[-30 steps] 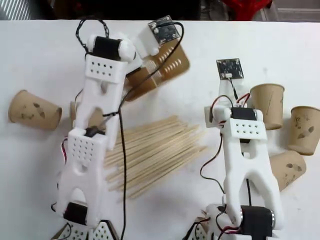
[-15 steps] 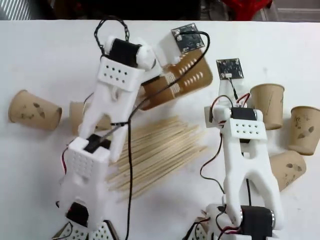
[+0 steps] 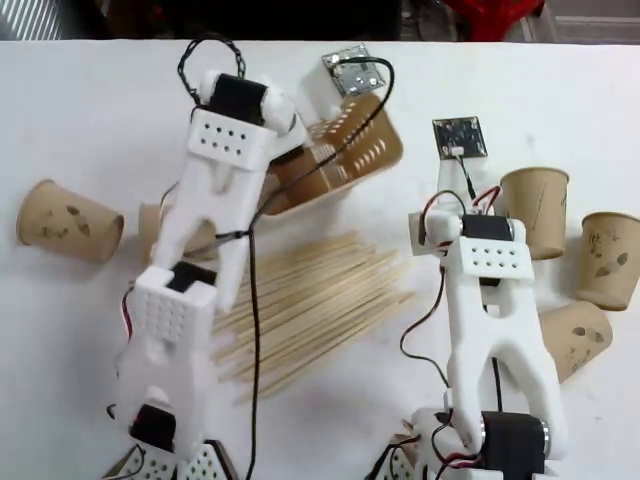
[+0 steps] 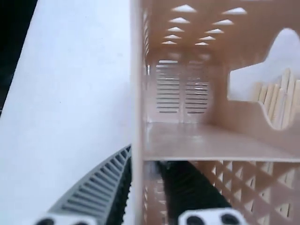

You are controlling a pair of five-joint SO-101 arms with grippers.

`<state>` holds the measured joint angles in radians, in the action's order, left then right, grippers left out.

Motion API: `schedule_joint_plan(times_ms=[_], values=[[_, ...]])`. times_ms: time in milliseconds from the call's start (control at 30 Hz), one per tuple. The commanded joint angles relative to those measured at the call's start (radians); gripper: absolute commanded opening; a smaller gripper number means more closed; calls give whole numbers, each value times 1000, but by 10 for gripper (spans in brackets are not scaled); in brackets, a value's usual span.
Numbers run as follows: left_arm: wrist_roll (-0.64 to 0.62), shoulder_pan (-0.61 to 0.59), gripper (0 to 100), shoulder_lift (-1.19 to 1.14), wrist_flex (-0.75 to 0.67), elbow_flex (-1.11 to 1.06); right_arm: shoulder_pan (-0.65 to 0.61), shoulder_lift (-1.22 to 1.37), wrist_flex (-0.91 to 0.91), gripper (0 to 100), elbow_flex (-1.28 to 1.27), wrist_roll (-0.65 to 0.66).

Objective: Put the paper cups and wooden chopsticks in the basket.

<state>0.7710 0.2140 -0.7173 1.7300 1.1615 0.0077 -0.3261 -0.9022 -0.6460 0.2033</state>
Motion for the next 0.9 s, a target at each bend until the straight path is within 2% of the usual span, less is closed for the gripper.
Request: schedule_joint_plan(times_ms=[0, 167, 400, 500, 667, 800, 867], values=[[-15, -54, 229, 1, -25, 138, 13, -35, 7, 283, 31, 9], [-31, -99, 203, 10, -15, 279, 13, -35, 7, 283, 31, 9], [-183, -96, 201, 10, -14, 453, 12, -35, 13, 283, 20, 9], [-358, -94, 201, 18, 9, 486, 7, -35, 15, 283, 15, 9], [-761, -77, 200, 87, 58, 457, 7, -35, 15, 283, 14, 3], [-921, -27, 201, 151, 57, 258, 13, -41, 15, 272, 12, 0], [-990, 8, 203, 176, 55, 141, 28, -47, 15, 210, 12, 0]])
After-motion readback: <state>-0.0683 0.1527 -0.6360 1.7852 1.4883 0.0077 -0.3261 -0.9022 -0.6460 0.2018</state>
